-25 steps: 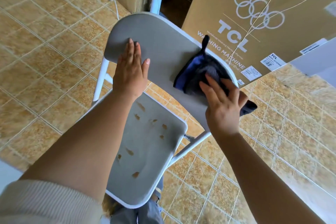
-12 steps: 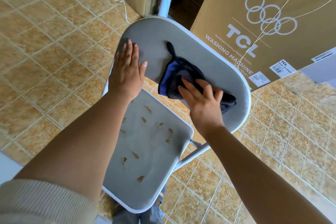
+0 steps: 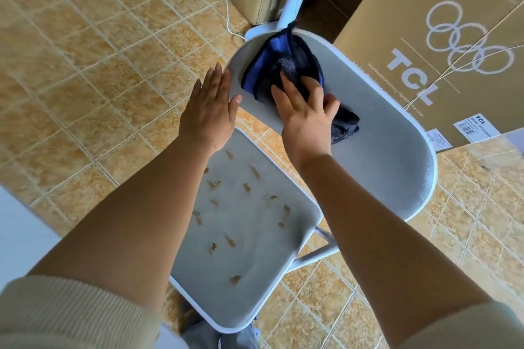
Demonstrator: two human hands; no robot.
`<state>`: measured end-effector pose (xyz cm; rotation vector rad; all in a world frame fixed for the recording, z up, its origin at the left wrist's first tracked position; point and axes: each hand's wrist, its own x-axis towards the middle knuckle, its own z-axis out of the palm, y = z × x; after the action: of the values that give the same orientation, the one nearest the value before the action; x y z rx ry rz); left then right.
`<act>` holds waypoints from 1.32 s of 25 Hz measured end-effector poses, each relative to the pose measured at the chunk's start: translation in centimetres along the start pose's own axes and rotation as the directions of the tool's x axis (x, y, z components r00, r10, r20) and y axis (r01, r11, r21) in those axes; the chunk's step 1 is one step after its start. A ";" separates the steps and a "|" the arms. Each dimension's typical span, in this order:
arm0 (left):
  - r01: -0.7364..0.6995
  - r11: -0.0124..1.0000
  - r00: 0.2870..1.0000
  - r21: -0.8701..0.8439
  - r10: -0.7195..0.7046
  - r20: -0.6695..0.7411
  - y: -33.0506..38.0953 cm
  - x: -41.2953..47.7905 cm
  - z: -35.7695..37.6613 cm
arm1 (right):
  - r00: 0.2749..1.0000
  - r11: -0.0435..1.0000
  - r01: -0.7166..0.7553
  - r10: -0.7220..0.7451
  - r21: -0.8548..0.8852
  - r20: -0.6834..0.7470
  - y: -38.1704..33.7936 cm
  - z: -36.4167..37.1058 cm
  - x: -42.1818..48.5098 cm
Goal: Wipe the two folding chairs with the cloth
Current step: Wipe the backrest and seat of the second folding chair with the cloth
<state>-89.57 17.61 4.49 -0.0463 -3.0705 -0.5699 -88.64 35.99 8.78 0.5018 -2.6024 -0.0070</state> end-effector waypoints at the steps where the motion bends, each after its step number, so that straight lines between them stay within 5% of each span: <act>1: 0.025 1.000 1.000 0.002 -0.025 0.003 -0.6 -0.7 0.2 | 1.000 1.000 0.007 -0.007 0.009 0.021 -0.6 0.7 -0.3; 7: 0.148 0.989 0.985 0.009 -0.148 0.092 -3.8 -7.2 3.0 | 0.971 0.970 -0.100 0.046 0.224 0.235 -5.6 4.7 -6.9; 12: 0.250 0.968 0.952 0.023 -0.250 0.180 -6.3 -13.5 6.1 | 0.788 0.797 -0.517 0.303 0.311 0.536 -10.0 6.4 -14.6; 16: 0.343 0.934 0.900 0.102 -0.357 0.250 -9.6 -18.7 8.2 | 0.698 0.697 -0.659 0.428 0.282 0.574 -11.8 7.7 -15.8; 20: 0.403 0.907 0.875 0.123 -0.421 0.239 -12.3 -22.1 9.6 | 0.737 0.775 -0.530 0.221 0.343 0.639 -17.0 9.8 -15.4; 23: 0.455 0.885 0.867 0.093 -0.465 0.182 -13.2 -22.3 10.4 | 0.822 0.873 -0.250 -0.037 0.419 0.568 -21.3 9.3 -18.9; 27: 0.428 0.897 0.883 0.107 -0.441 0.163 -13.1 -22.2 11.6 | 0.828 0.909 0.040 -0.262 0.415 0.496 -18.2 8.2 -25.6; 29: 0.382 0.917 0.900 0.116 -0.398 0.179 -12.7 -21.6 12.2 | 0.839 0.936 0.000 -0.191 0.352 0.509 -14.4 9.0 -25.3; 33: 0.373 0.910 0.902 0.178 -0.401 0.158 -11.5 -20.6 13.6 | 0.749 0.887 -0.441 0.277 0.140 0.602 -10.6 13.1 -19.2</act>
<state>-69.54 11.17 -12.77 0.5603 -3.3166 -0.3645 -75.39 31.72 -12.63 0.0596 -3.2818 0.4044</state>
